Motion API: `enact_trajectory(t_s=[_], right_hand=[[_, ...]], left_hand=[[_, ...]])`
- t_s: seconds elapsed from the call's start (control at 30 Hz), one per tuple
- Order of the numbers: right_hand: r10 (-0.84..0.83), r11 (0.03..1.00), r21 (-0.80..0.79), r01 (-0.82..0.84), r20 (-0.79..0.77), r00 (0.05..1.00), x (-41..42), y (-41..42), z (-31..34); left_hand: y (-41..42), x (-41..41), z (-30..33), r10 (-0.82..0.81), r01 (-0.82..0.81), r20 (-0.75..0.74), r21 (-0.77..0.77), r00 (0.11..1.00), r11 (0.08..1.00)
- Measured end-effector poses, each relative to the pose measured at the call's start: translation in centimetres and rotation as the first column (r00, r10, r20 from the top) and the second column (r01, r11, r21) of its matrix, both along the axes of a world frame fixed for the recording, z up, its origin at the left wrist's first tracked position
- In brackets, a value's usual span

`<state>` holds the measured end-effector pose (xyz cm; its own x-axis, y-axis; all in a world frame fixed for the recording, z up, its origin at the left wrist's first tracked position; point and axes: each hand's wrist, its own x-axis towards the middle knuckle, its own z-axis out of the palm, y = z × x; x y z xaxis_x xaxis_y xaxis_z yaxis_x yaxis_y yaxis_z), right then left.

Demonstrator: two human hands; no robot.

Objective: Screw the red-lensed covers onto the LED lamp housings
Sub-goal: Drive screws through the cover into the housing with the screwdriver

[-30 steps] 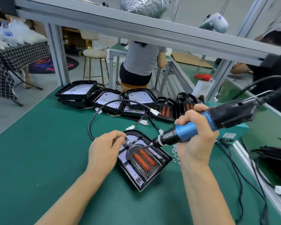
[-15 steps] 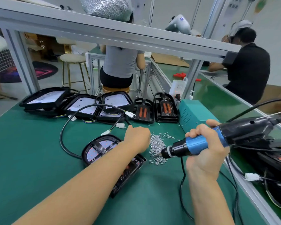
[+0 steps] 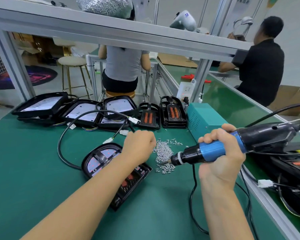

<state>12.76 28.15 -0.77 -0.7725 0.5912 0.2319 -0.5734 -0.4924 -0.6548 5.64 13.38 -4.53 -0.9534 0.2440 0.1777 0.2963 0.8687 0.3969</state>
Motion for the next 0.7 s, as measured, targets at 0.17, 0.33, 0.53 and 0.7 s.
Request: enact_trajectory(t_s=[0.17, 0.33, 0.53, 0.7], right_hand=[[0.086, 0.989, -0.118, -0.086, -0.012, 0.996, 0.3, 0.0, 0.6], [0.166, 0.971, -0.165, -0.172, -0.054, 0.985, 0.9, -1.4, 1.7], [0.262, 0.953, -0.138, -0.271, -0.079, 0.962, 1.8, -3.8, 2.3], [0.273, 0.954, -0.108, -0.281, -0.076, 0.959, 2.0, -5.0, 2.4]], left_hand=[[-4.0, 6.0, -0.5, -0.008, -0.146, 0.194, 0.762, 0.981, 0.631], [-6.1, 9.4, -1.2, -0.104, -0.255, 0.320, 0.881, 0.942, 0.399], [-7.2, 11.2, -0.6, -0.135, -0.225, 0.272, 0.931, 0.953, 0.287], [-8.0, 11.7, -0.8, -0.142, -0.218, 0.267, 0.933, 0.953, 0.286]])
